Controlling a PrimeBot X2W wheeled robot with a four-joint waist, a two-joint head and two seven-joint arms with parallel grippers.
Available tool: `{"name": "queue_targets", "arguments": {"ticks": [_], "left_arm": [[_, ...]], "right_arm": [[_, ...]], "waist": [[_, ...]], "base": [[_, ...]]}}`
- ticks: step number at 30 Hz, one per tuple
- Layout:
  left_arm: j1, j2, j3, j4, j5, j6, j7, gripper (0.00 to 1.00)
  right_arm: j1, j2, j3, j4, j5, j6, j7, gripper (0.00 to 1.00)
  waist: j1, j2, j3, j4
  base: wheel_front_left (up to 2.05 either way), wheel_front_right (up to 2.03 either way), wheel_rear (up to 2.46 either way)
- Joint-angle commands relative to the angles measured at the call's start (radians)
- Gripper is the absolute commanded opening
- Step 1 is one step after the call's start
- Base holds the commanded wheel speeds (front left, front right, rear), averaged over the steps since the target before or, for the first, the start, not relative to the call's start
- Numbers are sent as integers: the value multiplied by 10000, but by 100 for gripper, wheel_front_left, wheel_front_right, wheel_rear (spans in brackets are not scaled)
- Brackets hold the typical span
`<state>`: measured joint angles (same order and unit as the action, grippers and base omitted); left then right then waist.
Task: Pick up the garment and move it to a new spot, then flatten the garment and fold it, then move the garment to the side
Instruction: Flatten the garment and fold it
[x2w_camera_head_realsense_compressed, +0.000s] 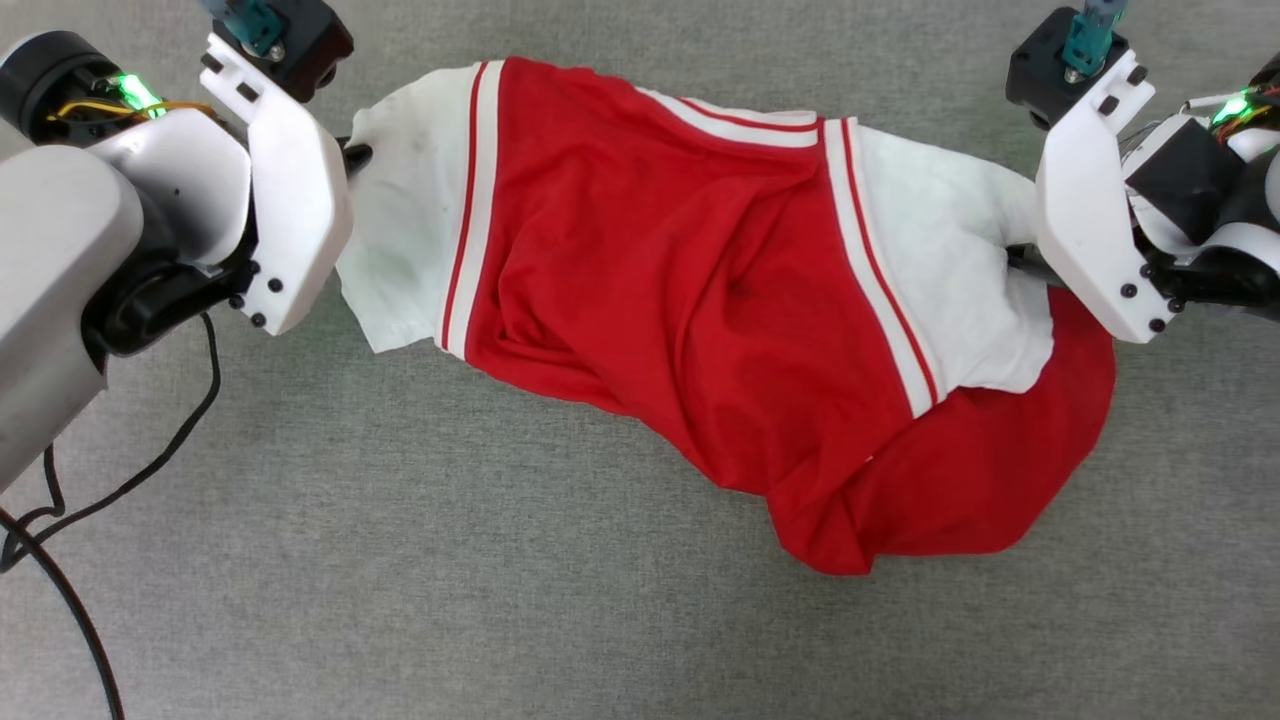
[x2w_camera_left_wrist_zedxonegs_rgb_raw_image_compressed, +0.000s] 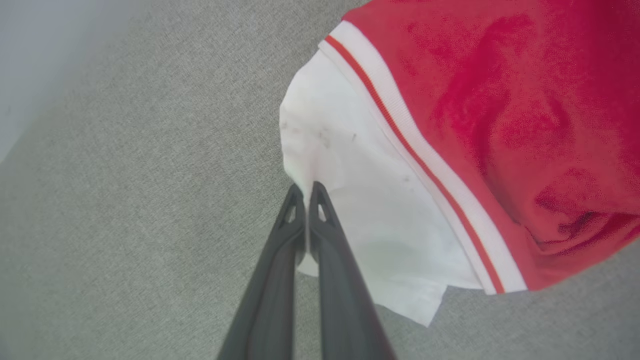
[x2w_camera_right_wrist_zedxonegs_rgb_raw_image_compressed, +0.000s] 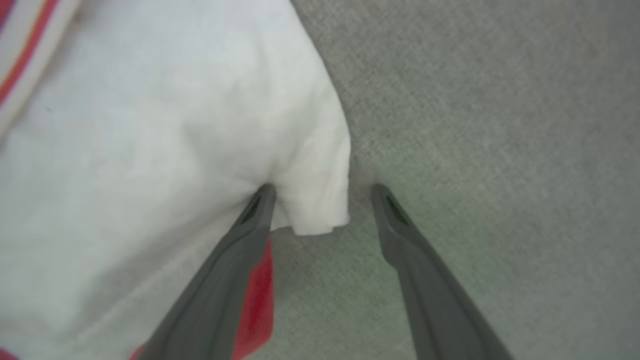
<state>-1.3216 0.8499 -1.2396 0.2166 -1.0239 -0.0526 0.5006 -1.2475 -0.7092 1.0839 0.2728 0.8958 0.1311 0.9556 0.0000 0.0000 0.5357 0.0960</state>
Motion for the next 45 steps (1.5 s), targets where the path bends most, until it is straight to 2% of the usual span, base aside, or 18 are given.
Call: {"name": "queue_targets", "arguments": {"ticks": [1, 7, 8, 9, 17, 26, 33, 39, 45], "left_arm": [[-92, -21, 33, -31, 48, 47, -45, 0], [86, -165, -11, 118, 52, 17, -179, 0], [125, -138, -19, 174, 48, -4, -178, 0], [137, -115, -17, 222, 62, 2, -203, 0], [283, 71, 8, 311, 42, -100, -444, 0], [160, 535, 383, -488, -10, 16, -1043, 0], [-454, 678, 948, -962, 349, 292, -1772, 0], [-1384, 288, 1506, -584, 625, 446, -2300, 0], [-2870, -509, 2057, 326, 1082, 505, -2694, 0]], "right_arm": [[-56, 75, 180, 140, -25, -5, -85, 100], [708, 112, 1643, 558, 354, -4, -535, 100], [683, 175, 1716, 541, 439, 7, -733, 56], [575, 246, 1725, 522, 480, 10, -985, 0], [-484, 181, 1632, 606, 724, -7, -3194, 0], [-919, -798, 1778, -112, 1005, -7, -5096, 0], [-1671, -1469, 1265, -258, 1046, -7, -6116, 0], [-2761, -1455, 609, 468, 654, -9, -6406, 0], [-4276, -900, -155, 1831, -46, -7, -6583, 0]], "waist": [[0, 0, 202, 146], [0, 0, 236, 197], [0, 0, 167, 153], [0, 0, 87, 107], [0, 0, -1096, -244], [0, 0, -2353, -511], [0, 0, -2541, -730], [0, 0, -2017, -903], [0, 0, -963, -983]], "base": [[0, 0, 0], [0, 0, 0], [0, 0, 0], [0, 0, 0], [0, 0, 0], [0, 0, 0], [0, 0, 0], [0, 0, 0], [0, 0, 0]]}}
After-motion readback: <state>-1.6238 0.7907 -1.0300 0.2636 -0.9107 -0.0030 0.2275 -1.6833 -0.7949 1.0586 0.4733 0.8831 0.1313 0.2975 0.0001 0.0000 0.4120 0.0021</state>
